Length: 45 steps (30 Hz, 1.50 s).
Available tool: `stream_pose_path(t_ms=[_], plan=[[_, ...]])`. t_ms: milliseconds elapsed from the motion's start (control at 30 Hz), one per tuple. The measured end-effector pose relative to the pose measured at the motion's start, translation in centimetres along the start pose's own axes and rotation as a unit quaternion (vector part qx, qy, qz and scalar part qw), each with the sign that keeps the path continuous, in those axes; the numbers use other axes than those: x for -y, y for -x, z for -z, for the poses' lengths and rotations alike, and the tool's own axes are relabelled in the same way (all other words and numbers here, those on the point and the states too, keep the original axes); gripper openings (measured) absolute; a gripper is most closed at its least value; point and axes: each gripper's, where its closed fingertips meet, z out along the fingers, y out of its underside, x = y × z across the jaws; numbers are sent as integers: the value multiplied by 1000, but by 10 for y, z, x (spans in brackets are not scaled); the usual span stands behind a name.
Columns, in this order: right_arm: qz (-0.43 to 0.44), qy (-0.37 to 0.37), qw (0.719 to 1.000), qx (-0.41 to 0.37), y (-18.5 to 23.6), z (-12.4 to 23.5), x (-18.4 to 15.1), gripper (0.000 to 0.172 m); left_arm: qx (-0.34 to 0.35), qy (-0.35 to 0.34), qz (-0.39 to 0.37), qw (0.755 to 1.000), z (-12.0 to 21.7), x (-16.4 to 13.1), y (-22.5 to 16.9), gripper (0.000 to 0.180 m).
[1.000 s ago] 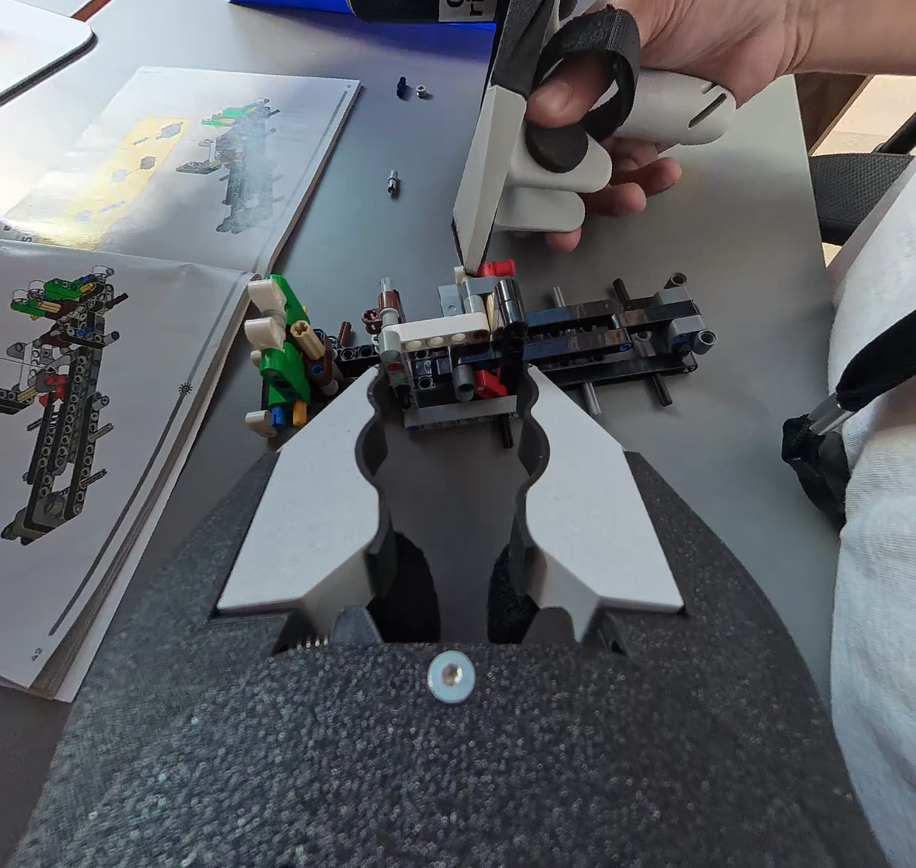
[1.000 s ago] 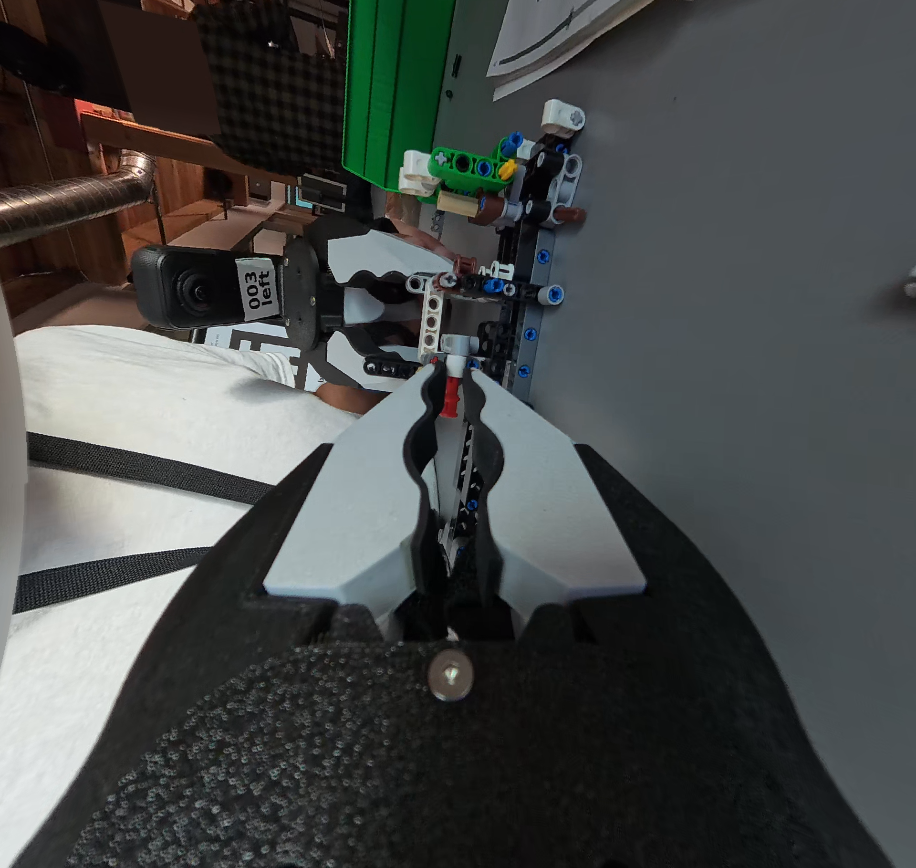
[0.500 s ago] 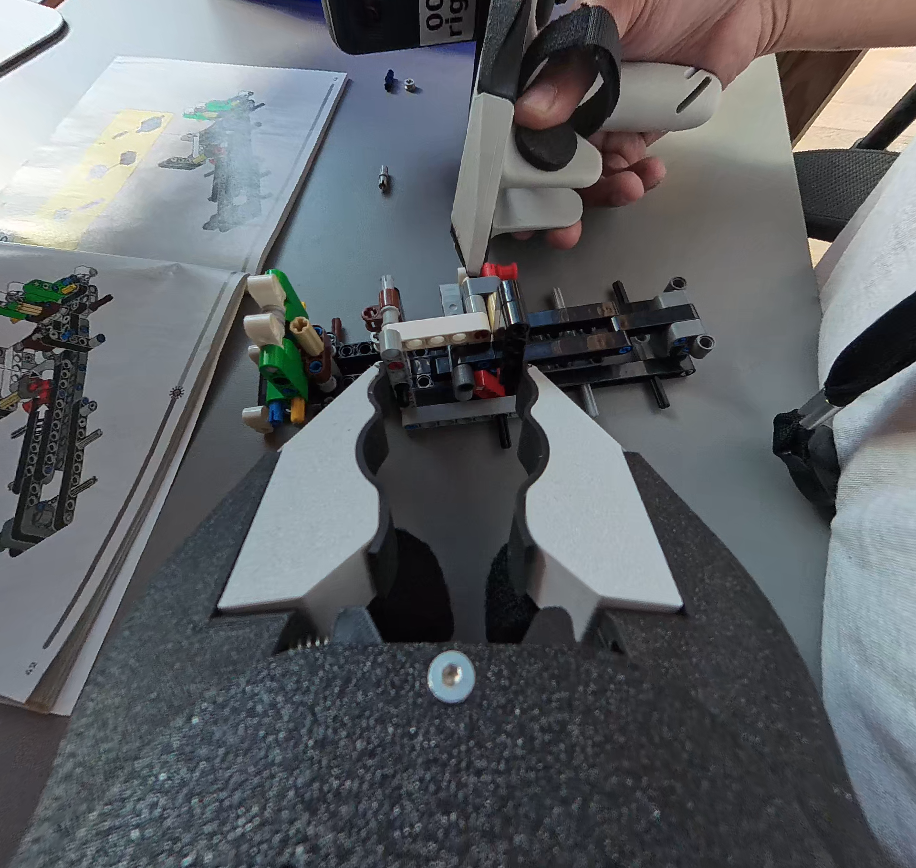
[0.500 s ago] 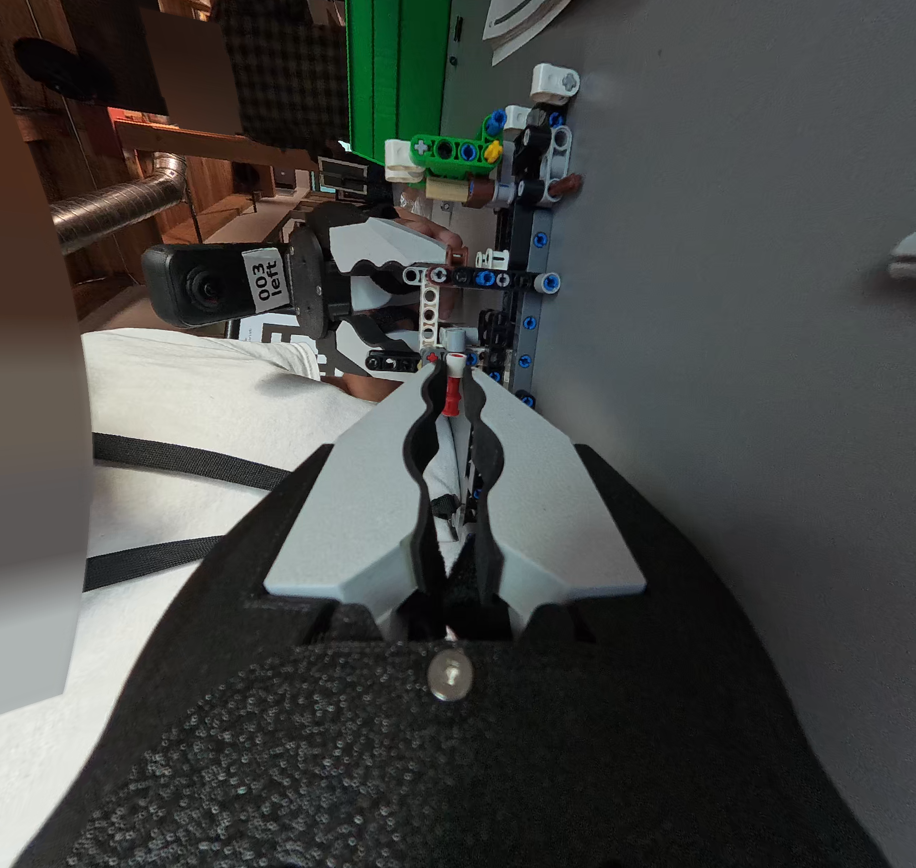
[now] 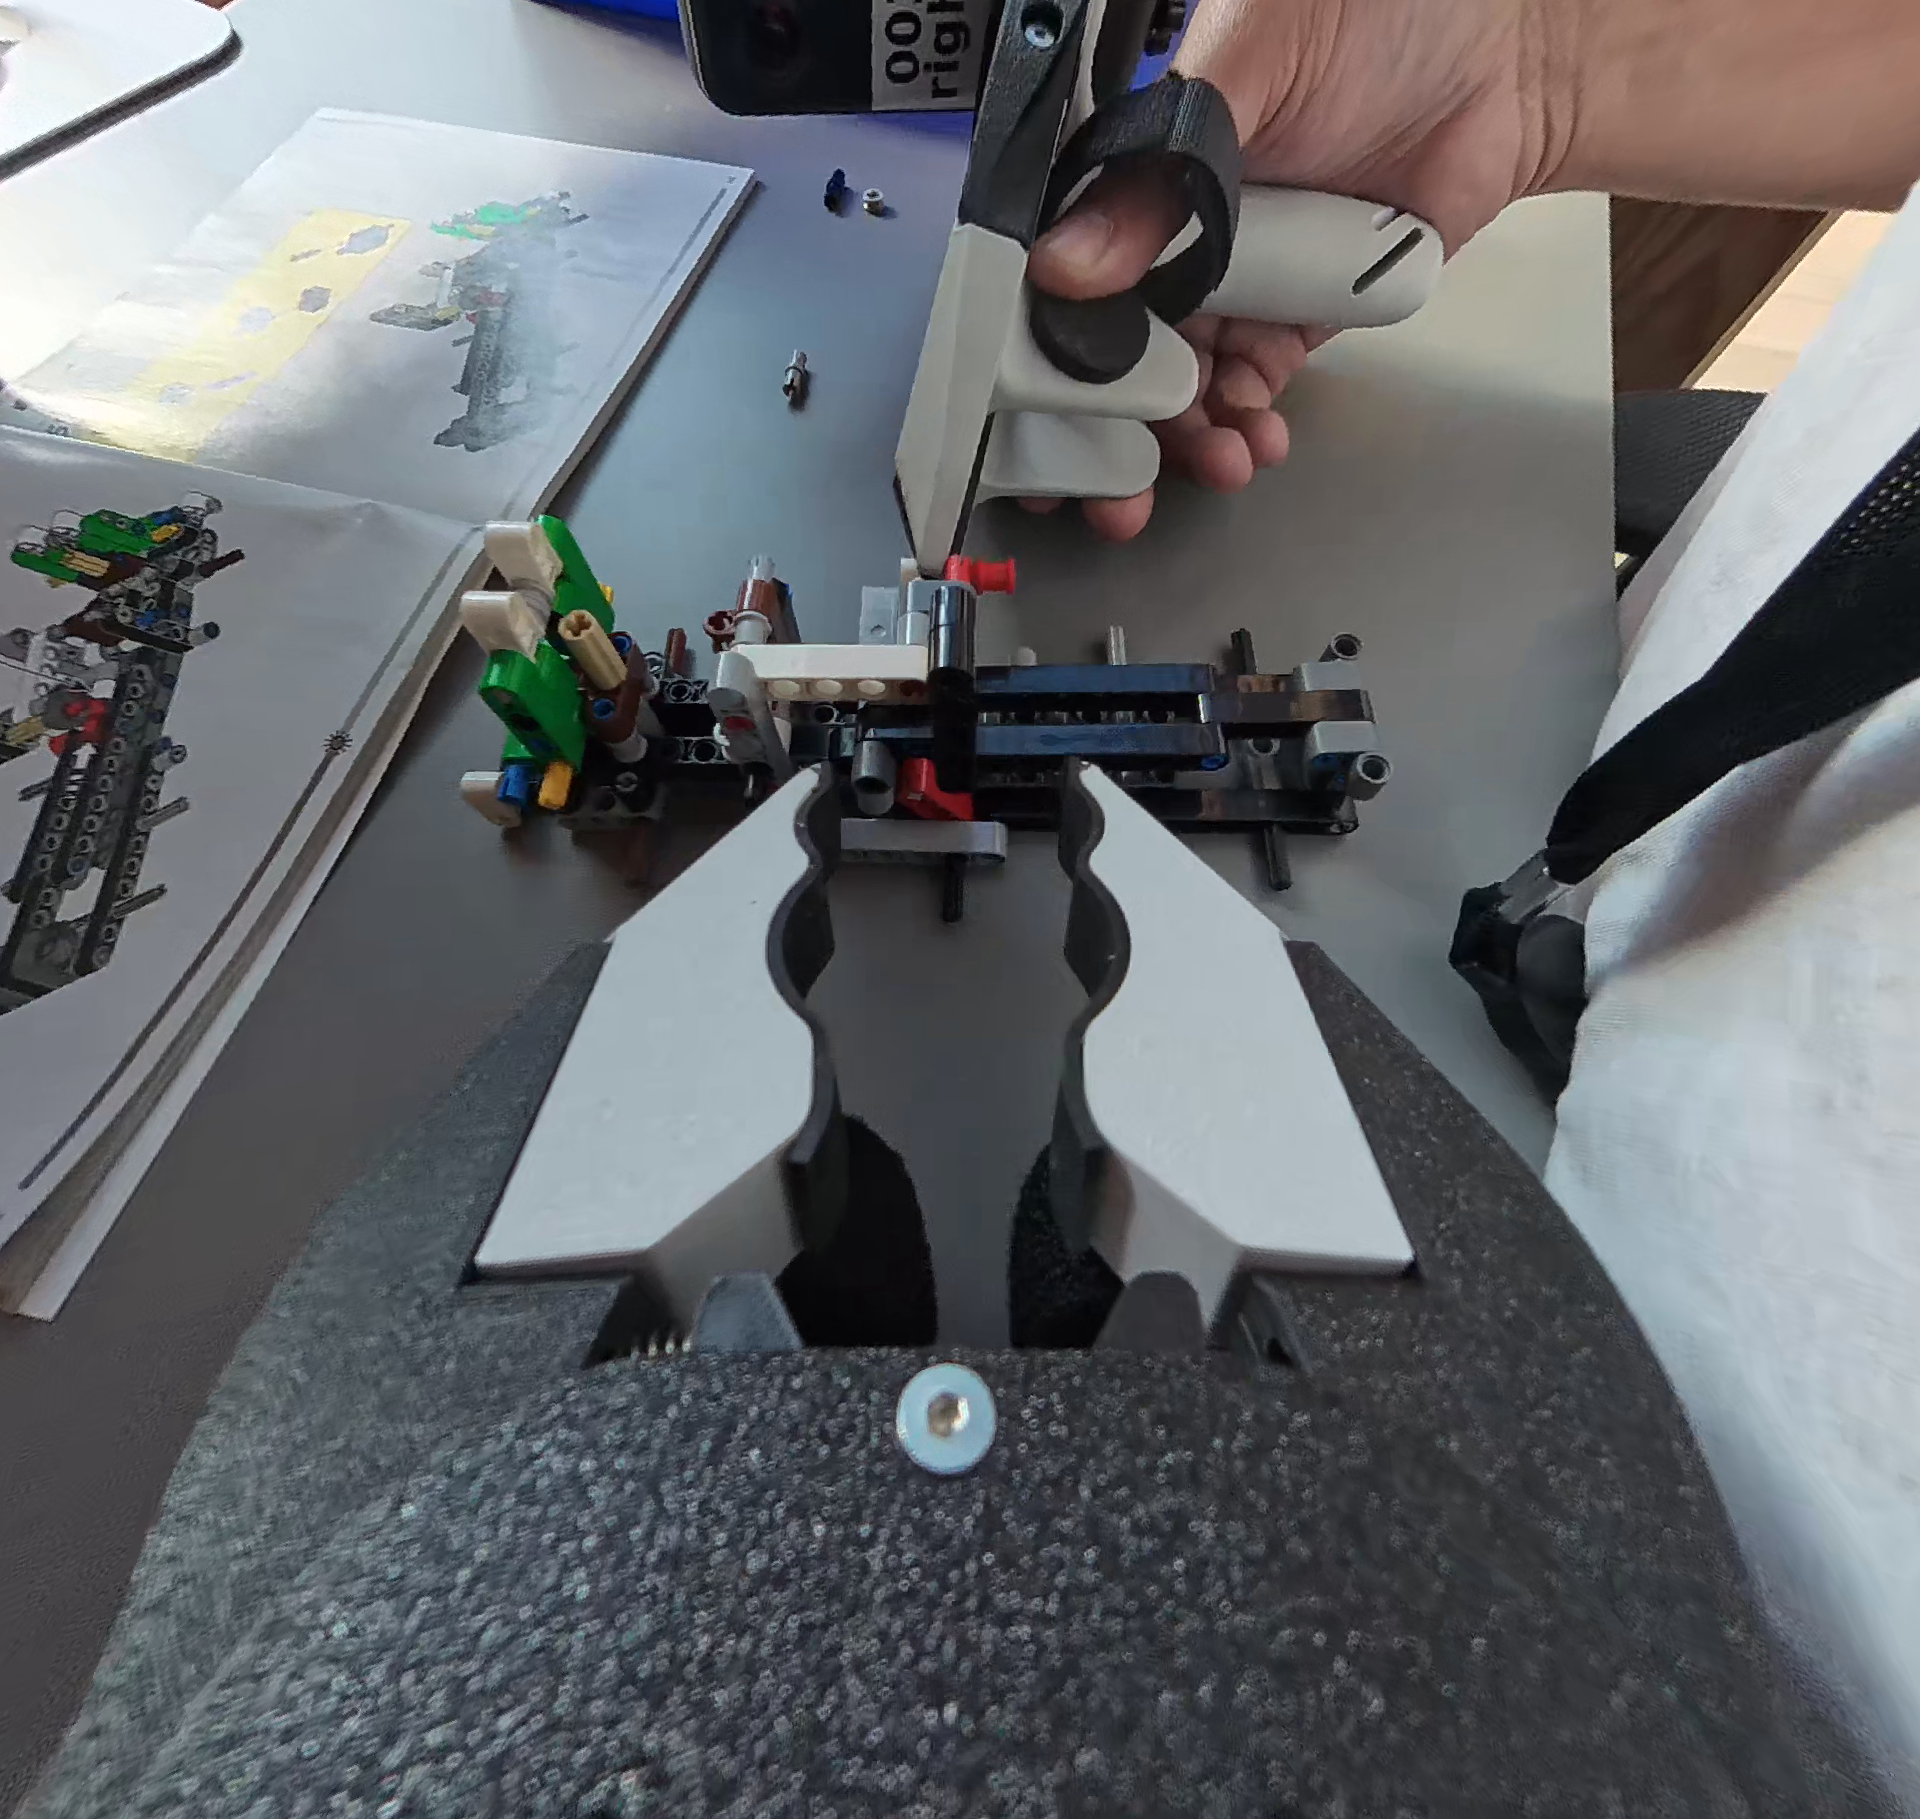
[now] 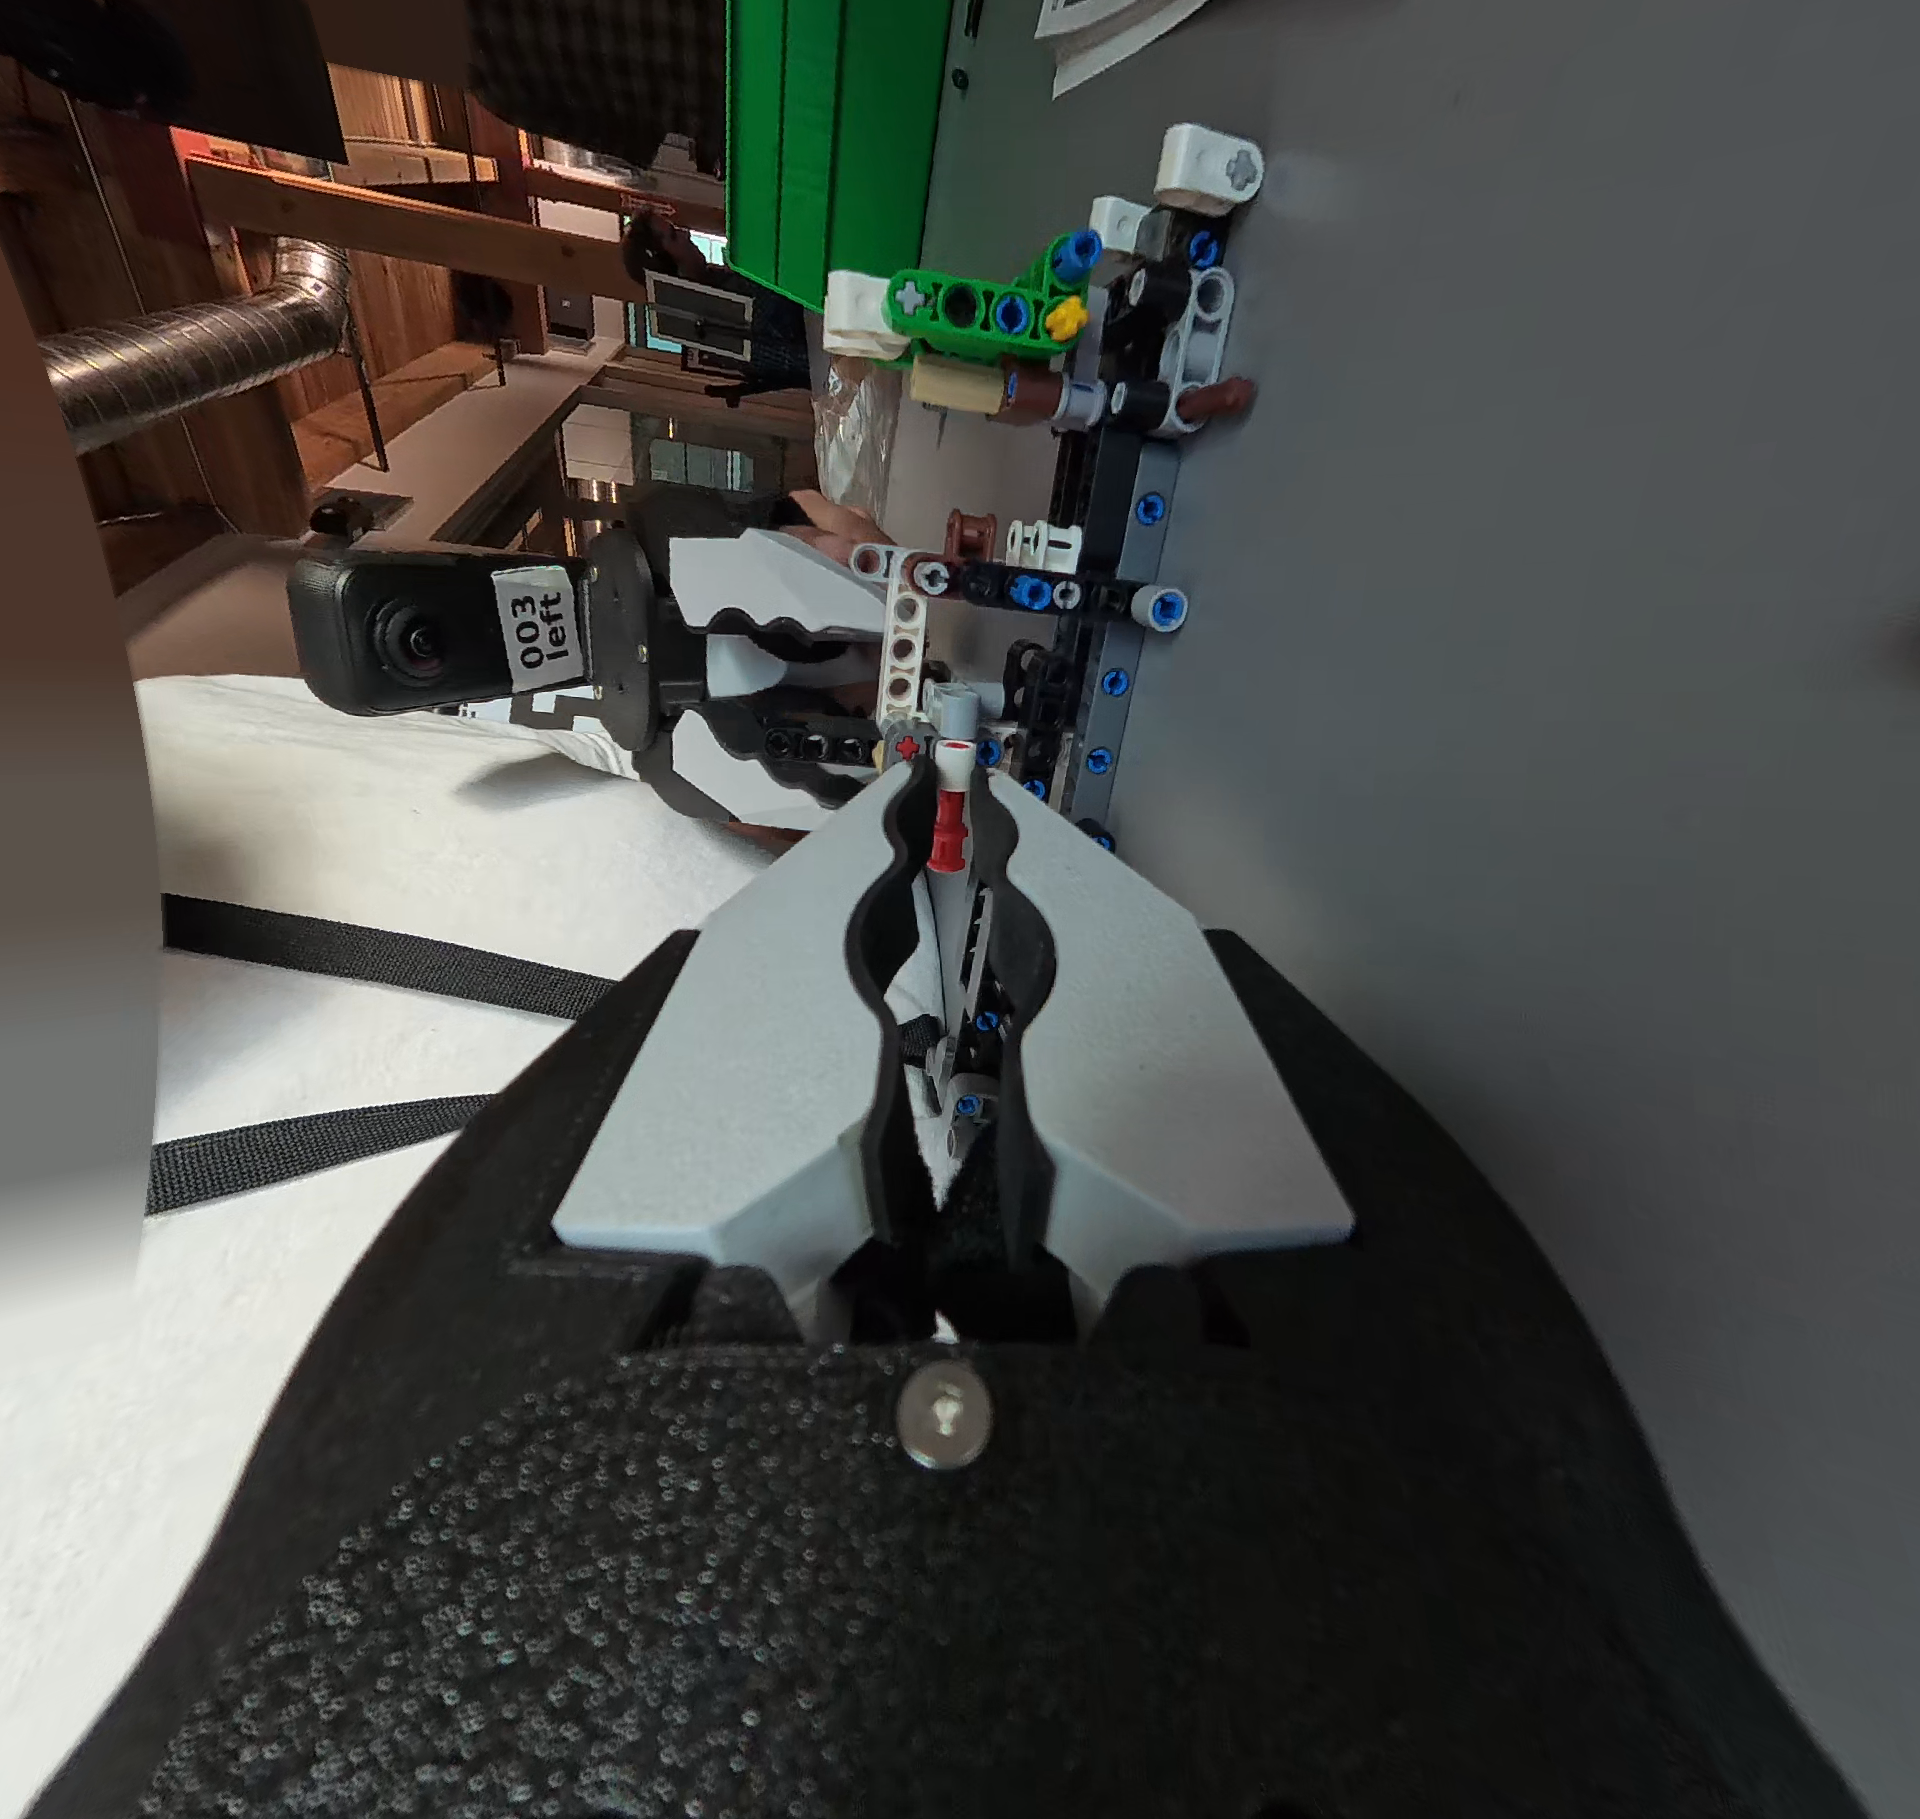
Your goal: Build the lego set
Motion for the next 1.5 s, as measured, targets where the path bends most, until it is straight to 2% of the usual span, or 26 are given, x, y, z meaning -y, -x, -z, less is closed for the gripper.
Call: stream_pose_path(t_ms=[67,267,433,533,967,1500], plan=[[2,2,1000,0,0,0,0,5,-1,0,10,1000,-4,1,-4,41],[2,-2,1000,-1,0,0,0,5,36,-30,6,999,0,12,5,24],[5,4,1000,-1,1,-1,-1,5,17,-25,-4,1000,-7,11,-1,21],[2,4,1000,0,1,-1,-1,5,13,-28,-5,1000,-8,12,0,12],[-1,16,1000,5,1,-1,-4,5,-20,-38,-5,999,-8,12,2,12],[87,23,995,-42,-1,-1,-6,4,-44,-30,-5,999,-7,12,2,12]])
